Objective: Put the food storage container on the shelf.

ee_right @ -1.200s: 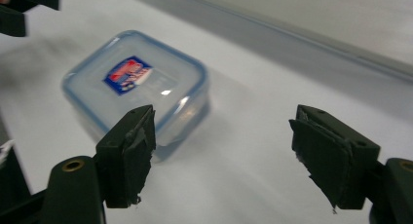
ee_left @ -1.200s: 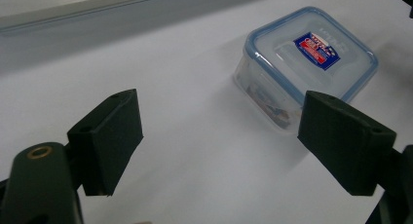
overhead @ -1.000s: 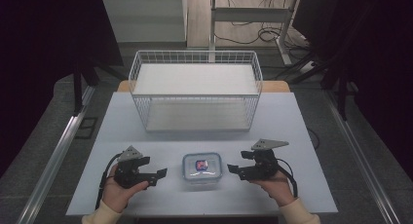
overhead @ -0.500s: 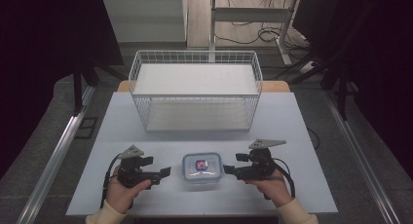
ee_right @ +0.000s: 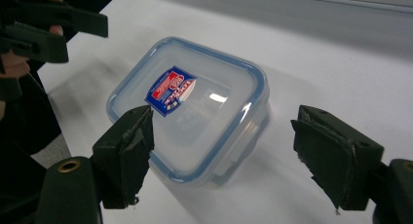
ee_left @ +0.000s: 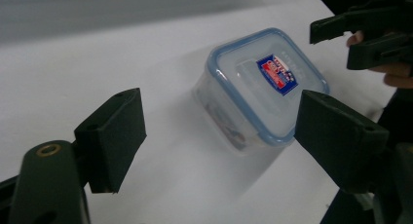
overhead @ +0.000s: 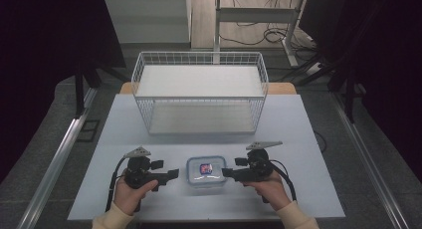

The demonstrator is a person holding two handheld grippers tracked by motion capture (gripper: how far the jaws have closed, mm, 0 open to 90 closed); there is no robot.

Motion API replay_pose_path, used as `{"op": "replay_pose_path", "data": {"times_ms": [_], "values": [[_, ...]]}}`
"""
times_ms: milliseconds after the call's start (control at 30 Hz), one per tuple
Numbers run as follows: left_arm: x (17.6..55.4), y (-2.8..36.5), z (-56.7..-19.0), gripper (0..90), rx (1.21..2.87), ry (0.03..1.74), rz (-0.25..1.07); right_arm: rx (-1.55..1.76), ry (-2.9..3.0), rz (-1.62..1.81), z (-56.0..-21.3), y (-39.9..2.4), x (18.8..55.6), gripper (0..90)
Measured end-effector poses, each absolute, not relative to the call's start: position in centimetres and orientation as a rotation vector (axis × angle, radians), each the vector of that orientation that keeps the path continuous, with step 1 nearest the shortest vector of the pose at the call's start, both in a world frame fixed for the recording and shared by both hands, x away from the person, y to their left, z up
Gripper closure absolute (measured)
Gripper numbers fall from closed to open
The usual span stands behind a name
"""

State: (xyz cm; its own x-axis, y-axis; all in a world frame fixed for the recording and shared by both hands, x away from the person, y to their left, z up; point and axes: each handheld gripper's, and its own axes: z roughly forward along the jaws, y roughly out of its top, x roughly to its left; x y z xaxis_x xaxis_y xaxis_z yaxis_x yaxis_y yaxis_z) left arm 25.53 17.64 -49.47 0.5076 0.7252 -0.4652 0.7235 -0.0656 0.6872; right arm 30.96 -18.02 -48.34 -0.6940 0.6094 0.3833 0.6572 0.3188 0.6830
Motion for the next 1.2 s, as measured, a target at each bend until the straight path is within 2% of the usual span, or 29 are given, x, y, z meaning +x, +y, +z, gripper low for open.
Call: {"op": "replay_pose_path", "data": {"times_ms": [133,367,867,1133,1200], "values": [[26.5,17.4,-50.1,16.9,1.744,1.244,-0.102,-1.234,-2.463,-1.331,-48.6,-17.6,31.6,22.5],[27.3,17.4,-50.6,16.5,1.687,1.265,-0.201,-1.244,-2.443,-1.274,-49.4,-16.7,32.1,22.9],[28.3,15.2,-52.4,17.1,1.691,1.271,-0.340,-1.306,-2.352,-1.236,-50.4,-16.7,32.2,22.2],[28.9,14.9,-53.3,20.8,1.684,1.271,-0.382,-1.327,-2.287,-1.213,-51.3,-16.7,32.4,23.1],[29.0,14.8,-53.5,24.8,1.687,1.268,-0.394,-1.321,-2.268,-1.207,-51.5,-16.5,32.4,24.9]]}}
